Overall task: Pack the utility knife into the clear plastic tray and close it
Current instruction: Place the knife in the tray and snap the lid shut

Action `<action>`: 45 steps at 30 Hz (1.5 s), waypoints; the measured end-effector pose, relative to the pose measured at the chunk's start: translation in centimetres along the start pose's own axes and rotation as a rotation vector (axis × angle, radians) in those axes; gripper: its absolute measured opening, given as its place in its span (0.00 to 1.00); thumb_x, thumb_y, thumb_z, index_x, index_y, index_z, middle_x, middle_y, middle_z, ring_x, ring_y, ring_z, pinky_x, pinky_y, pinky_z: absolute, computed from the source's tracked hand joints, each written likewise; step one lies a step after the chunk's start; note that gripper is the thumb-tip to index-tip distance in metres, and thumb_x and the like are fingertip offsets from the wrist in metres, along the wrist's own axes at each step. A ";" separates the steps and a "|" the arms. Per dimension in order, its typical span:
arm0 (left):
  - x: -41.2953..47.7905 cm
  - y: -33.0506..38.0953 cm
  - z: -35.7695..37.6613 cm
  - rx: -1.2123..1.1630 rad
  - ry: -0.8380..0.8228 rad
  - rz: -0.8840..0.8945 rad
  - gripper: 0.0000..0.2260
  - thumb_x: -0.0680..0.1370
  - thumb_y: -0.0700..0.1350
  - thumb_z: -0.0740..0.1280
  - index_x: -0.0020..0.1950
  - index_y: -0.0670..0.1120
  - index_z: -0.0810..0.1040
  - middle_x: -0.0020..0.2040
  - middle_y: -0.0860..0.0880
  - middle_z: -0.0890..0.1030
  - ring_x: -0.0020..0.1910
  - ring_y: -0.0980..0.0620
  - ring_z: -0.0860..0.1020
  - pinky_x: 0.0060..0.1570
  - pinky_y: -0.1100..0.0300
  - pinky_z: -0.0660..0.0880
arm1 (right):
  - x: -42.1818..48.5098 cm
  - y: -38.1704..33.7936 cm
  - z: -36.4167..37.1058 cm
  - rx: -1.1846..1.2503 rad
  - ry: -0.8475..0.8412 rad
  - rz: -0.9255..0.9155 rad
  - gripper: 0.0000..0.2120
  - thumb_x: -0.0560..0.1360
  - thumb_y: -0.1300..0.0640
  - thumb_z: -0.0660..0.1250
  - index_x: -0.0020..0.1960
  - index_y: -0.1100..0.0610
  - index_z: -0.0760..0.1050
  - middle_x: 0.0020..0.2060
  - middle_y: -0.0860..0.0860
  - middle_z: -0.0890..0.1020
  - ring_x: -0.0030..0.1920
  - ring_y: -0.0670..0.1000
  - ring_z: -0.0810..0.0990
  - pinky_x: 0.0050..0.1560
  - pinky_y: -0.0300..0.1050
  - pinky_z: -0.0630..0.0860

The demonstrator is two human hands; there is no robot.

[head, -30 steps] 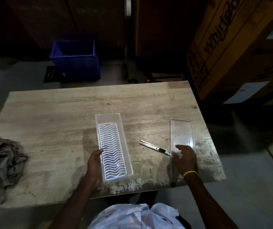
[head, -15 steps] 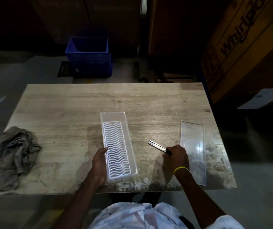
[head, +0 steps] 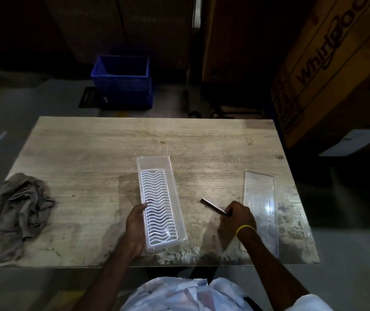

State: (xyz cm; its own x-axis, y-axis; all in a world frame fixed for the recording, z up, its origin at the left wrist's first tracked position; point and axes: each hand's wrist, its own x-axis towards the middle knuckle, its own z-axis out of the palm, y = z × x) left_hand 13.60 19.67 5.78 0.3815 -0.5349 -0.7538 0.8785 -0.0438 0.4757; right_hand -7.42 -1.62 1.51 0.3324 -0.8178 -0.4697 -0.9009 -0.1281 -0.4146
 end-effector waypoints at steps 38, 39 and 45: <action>0.7 -0.2 3.7 -0.035 -0.194 0.013 0.18 0.70 0.48 0.61 0.51 0.37 0.78 0.34 0.41 0.83 0.30 0.44 0.82 0.33 0.59 0.80 | -6.8 -14.6 3.5 0.058 0.014 -0.314 0.15 0.72 0.57 0.65 0.58 0.50 0.76 0.55 0.54 0.82 0.58 0.59 0.75 0.56 0.49 0.71; 0.8 -0.3 3.6 -0.038 -0.191 0.013 0.17 0.70 0.48 0.61 0.51 0.37 0.78 0.33 0.41 0.83 0.30 0.45 0.82 0.33 0.59 0.80 | -6.8 -14.5 3.6 0.034 0.013 -0.323 0.15 0.72 0.57 0.64 0.59 0.50 0.76 0.56 0.54 0.82 0.58 0.59 0.75 0.56 0.49 0.71; 0.8 -0.5 3.5 -0.018 -0.163 0.010 0.21 0.69 0.47 0.63 0.55 0.35 0.77 0.36 0.40 0.84 0.32 0.44 0.82 0.35 0.58 0.80 | -6.8 -14.4 3.8 -0.100 0.036 -0.362 0.13 0.73 0.57 0.62 0.56 0.53 0.77 0.55 0.56 0.82 0.57 0.62 0.77 0.54 0.49 0.72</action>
State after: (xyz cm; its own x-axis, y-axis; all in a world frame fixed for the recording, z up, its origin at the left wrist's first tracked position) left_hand 12.51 16.33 6.51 0.3401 -0.6651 -0.6648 0.8805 -0.0229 0.4735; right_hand 4.30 7.94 7.74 0.6261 -0.7285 -0.2780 -0.7501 -0.4654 -0.4698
